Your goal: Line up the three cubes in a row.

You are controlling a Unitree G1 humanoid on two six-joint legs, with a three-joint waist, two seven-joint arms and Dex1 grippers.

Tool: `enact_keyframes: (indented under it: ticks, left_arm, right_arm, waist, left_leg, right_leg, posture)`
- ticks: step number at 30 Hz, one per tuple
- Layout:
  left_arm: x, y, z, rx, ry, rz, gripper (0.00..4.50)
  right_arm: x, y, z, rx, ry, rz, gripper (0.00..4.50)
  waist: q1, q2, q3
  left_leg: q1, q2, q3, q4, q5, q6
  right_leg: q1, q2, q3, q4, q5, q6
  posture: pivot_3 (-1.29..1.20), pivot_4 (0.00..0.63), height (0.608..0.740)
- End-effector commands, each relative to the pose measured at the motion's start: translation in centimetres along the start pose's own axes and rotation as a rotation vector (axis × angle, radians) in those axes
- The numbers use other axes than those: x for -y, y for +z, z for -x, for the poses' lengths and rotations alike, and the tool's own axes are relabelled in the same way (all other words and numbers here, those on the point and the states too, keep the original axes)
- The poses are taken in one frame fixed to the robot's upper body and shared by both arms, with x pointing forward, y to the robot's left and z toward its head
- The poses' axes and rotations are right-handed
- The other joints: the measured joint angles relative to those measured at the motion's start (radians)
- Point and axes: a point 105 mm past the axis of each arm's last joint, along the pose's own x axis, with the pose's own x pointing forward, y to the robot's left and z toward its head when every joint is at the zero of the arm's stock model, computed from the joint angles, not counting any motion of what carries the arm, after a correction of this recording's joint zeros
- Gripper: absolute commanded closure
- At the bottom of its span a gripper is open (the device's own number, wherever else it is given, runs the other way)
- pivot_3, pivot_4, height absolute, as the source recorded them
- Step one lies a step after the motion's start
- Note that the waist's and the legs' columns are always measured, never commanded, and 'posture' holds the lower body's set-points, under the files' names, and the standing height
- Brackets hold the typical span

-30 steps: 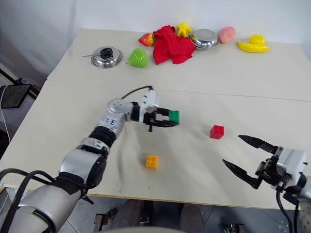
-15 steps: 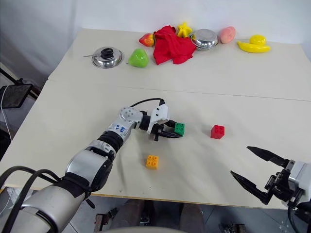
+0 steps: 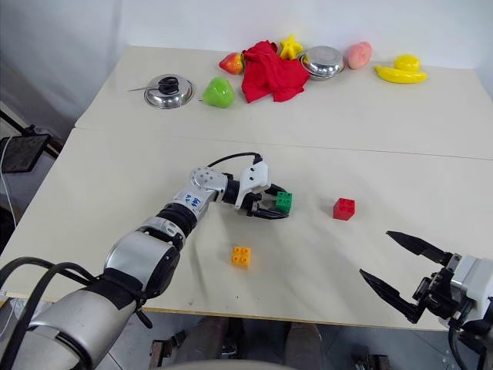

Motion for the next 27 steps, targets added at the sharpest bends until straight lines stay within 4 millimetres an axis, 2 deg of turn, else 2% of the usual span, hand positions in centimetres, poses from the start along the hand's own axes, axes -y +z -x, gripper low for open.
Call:
enact_keyframes:
  ticks: [1,4,6,11,13,14,16,18,21,25,27]
  left_arm:
    - [-0.9,0.8,1.0,0.037,0.041,-0.024,0.24]
    - [-0.9,1.1,2.3,0.091,0.026,-0.031,0.24]
    - [-0.9,1.4,3.9,0.143,0.014,-0.038,0.24]
    - [-0.6,0.9,10.6,0.241,0.038,-0.045,0.24]
    - [-0.2,0.1,13.3,0.252,0.089,-0.019,0.12]
    - [0.6,-1.0,15.1,0.227,0.131,-0.014,0.12]
    - [1.9,-2.2,17.2,0.187,0.174,-0.013,0.12]
    - [4.1,-4.1,20.8,0.181,0.267,0.054,0.12]
    - [6.7,-6.1,24.3,0.121,0.378,0.131,0.12]
    - [9.9,-8.0,29.1,0.028,0.548,0.193,0.12]
    - [11.3,-8.0,30.3,0.008,0.592,0.208,0.12]
  right_arm:
    - [-0.1,0.6,-0.4,0.023,0.009,0.011,0.0]
    - [0.0,0.7,-0.8,0.033,0.028,0.011,0.0]
    - [0.1,0.8,-1.2,0.045,0.045,0.011,0.0]
    - [0.6,1.4,-2.5,0.082,0.106,-0.025,0.0]
    - [0.5,1.7,-3.1,0.09,0.16,-0.041,0.0]
    - [0.3,1.7,-3.5,0.095,0.206,-0.044,0.0]
    - [0.1,1.8,-4.0,0.098,0.261,-0.049,0.0]
    - [-0.7,1.8,-4.6,0.109,0.363,-0.034,0.0]
    - [-1.7,1.7,-5.2,0.138,0.457,-0.01,0.0]
    - [-2.7,1.7,-6.1,0.201,0.549,-0.01,0.0]
    - [-2.8,1.6,-6.2,0.214,0.573,-0.018,0.0]
  waist:
    - [0.0,0.0,0.0]
    - [-0.001,0.0,0.0]
    - [-0.003,0.0,0.0]
    - [-0.014,0.001,0.0]
    - [-0.019,0.001,-0.001]
    - [-0.021,0.001,-0.001]
    - [-0.028,0.001,-0.001]
    - [-0.031,0.001,-0.001]
    - [-0.029,0.001,0.0]
    - [-0.024,0.001,0.0]
    - [-0.027,0.001,0.0]
  left_leg:
    - [0.0,0.0,0.0,0.0,0.0,0.0]
    - [0.0,0.0,0.0,0.0,0.0,0.0]
    - [0.0,0.0,0.0,0.0,0.0,0.0]
    - [0.001,0.001,0.001,0.001,0.0,0.0]
    - [0.001,0.001,0.0,0.002,0.0,0.0]
    - [0.001,0.001,0.0,0.002,0.0,0.0]
    - [0.001,0.001,-0.001,0.003,0.0,0.0]
    - [0.0,0.001,-0.002,0.004,0.0,0.0]
    - [0.0,0.001,-0.003,0.005,0.0,0.0]
    - [0.0,0.001,-0.005,0.008,-0.001,0.001]
    - [0.0,0.001,-0.006,0.008,-0.002,0.0]
  right_leg:
    - [0.0,0.0,0.0,0.0,0.0,0.0]
    - [0.0,0.0,0.0,0.0,0.0,0.0]
    - [0.0,0.0,0.0,0.0,0.0,0.0]
    - [-0.001,0.0,0.0,0.002,0.0,0.0]
    - [-0.001,0.0,0.0,0.002,0.0,0.0]
    - [-0.001,0.0,0.0,0.003,0.0,0.0]
    - [0.0,0.0,0.001,0.003,0.0,-0.001]
    - [0.0,0.0,0.0,0.004,0.0,-0.001]
    - [0.0,0.0,0.001,0.005,0.0,-0.001]
    - [0.002,-0.002,0.0,0.006,0.001,-0.002]
    - [0.002,-0.003,0.001,0.007,0.001,-0.002]
  posture:
    - [0.0,0.15,0.74]
    - [0.0,0.15,0.74]
    - [0.0,0.15,0.74]
    - [0.0,0.15,0.74]
    - [0.0,0.15,0.74]
    - [0.0,0.15,0.74]
    - [0.0,0.15,0.74]
    - [0.0,0.15,0.74]
    - [0.0,0.15,0.74]
    - [0.0,0.15,0.74]
    - [0.0,0.15,0.74]
